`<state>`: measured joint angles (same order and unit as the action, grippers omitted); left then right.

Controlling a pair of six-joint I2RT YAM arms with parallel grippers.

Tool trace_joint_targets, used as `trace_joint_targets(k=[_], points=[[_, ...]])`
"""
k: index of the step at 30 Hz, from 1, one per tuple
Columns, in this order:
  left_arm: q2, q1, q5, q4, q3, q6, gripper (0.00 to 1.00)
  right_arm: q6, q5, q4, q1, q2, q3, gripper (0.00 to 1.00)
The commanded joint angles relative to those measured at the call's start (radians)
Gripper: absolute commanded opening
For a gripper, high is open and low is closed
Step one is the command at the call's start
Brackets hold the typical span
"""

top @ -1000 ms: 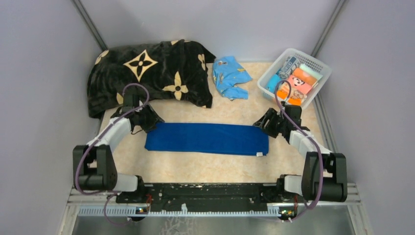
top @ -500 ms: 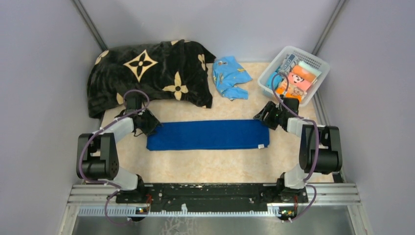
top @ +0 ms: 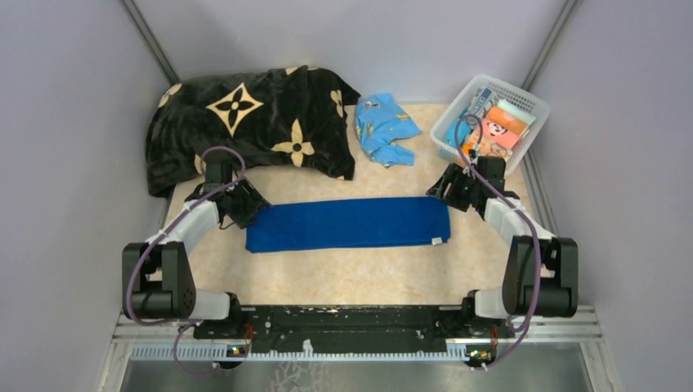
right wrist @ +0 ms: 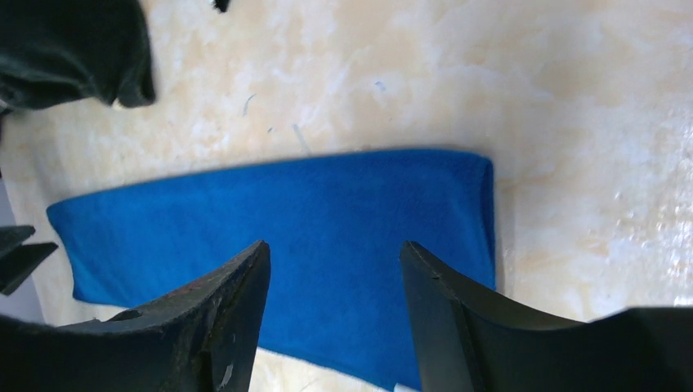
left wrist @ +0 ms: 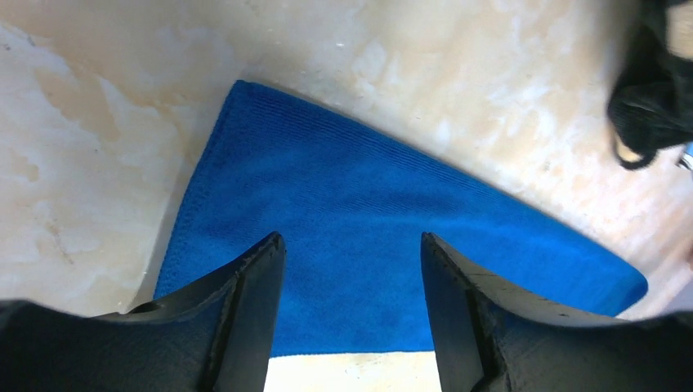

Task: Roll the towels
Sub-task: Fold the towel at the center of the board.

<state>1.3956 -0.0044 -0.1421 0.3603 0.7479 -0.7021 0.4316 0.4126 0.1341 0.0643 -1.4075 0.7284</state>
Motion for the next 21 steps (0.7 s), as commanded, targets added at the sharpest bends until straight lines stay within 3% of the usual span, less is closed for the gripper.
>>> trace_joint_targets(k=[1, 11, 21], points=[[-0.069, -0.005, -0.054, 0.049, 0.034, 0.046, 0.68, -0.017, 0.015, 0.122, -0.031, 0.123, -0.012, 0.60], [-0.079, -0.022, -0.124, -0.003, -0.134, 0.032, 0.68, 0.059, -0.082, 0.217, -0.033, 0.209, -0.193, 0.60], [-0.204, -0.021, -0.066, 0.048, -0.247, -0.024, 0.69, 0.102, -0.235, 0.250, 0.075, 0.278, -0.267, 0.61]])
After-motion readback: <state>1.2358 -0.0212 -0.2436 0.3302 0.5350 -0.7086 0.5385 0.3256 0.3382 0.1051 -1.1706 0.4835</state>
